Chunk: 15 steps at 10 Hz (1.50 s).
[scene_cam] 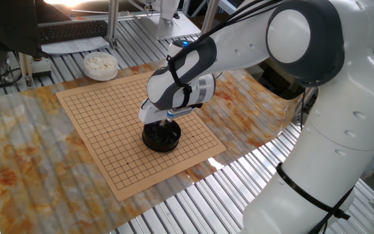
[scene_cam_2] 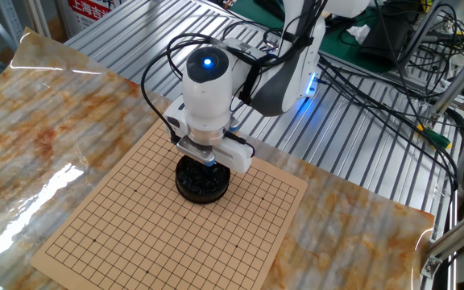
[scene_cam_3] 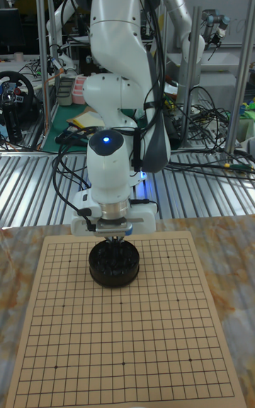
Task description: Play the first move as black on the 3-4 point in the upper right corner of the Go board
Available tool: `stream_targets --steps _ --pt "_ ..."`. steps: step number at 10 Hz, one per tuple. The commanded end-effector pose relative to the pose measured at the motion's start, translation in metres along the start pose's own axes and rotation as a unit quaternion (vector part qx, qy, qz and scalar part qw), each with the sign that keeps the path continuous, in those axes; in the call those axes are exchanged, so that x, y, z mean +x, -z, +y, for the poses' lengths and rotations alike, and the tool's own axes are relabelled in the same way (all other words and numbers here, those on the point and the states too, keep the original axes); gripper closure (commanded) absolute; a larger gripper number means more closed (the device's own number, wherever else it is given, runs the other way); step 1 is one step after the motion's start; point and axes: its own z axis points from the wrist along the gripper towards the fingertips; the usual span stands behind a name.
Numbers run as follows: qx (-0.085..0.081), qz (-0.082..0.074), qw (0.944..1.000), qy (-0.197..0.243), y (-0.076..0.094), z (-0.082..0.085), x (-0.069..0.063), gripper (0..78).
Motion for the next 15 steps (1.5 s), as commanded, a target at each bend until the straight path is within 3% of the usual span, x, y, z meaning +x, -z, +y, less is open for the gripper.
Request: stream_targets --steps 1,4,5,15 --pt "-0.004 -0.017 0.9998 -0.012 -0.0221 0.0028 0.0067 76.4" --pt "-0.003 -0.018 0.9997 -0.013 -0.0221 0.0028 0.0067 76.4" --pt "-0.003 -0.018 0.9997 -0.013 -0.0221 0.0028 0.0067 0.1" --pt "-0.003 -0.018 0.9997 -0.013 -0.0221 0.0028 0.0067 0.1"
